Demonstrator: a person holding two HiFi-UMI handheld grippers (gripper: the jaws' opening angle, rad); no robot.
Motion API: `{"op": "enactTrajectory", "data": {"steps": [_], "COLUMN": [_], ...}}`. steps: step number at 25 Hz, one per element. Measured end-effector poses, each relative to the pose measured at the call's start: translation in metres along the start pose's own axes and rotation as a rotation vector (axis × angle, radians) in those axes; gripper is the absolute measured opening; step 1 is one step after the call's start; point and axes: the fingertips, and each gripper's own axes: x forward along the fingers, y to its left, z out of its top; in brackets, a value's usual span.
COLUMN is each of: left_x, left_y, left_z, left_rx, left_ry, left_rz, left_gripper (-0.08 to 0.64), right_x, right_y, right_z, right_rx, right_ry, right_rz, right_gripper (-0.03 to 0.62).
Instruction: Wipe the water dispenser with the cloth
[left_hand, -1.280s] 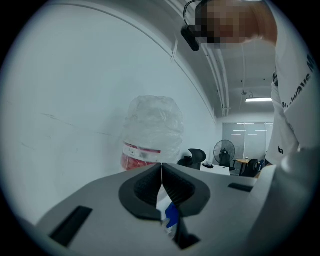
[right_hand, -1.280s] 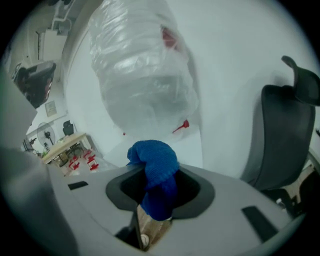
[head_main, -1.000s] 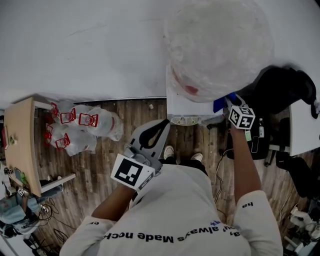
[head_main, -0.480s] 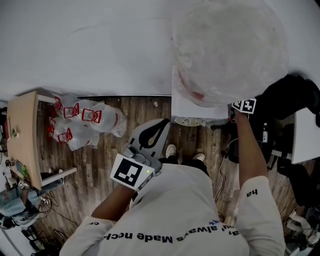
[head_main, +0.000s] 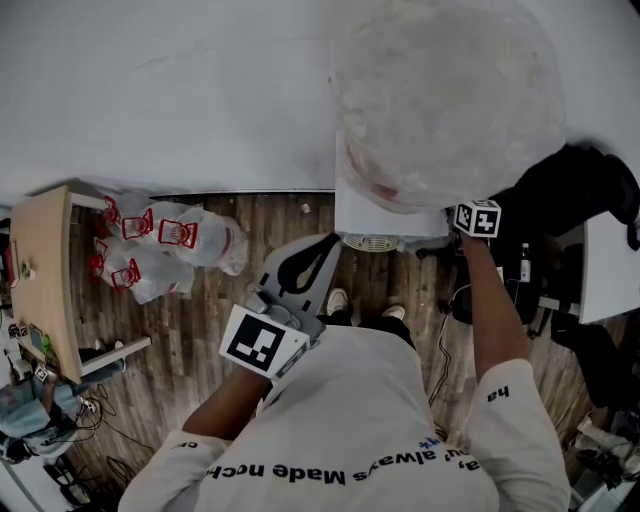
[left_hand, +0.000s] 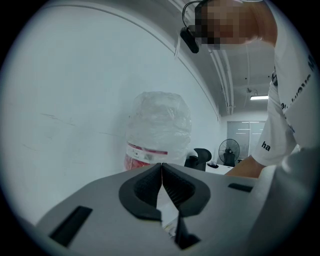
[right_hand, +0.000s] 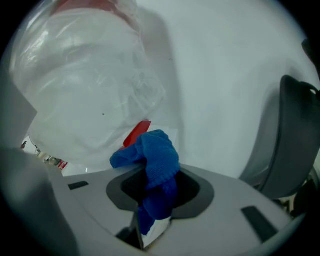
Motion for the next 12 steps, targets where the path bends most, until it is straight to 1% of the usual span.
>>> {"op": "enactTrajectory", "data": {"steps": [12], "left_x": [-0.006], "left_y": [-0.012], "left_z": [-0.003], "left_rx": [-0.002], "left_ry": [0.0], "left_rz": [-0.015], "left_gripper": [0.021], "right_x": [-0.025], "right_y": [0.01], "right_z": [-0.029], "right_rx": [-0.078], "right_ry": [0.005], "right_rz": [0.008], "right_gripper": [0.118]}}
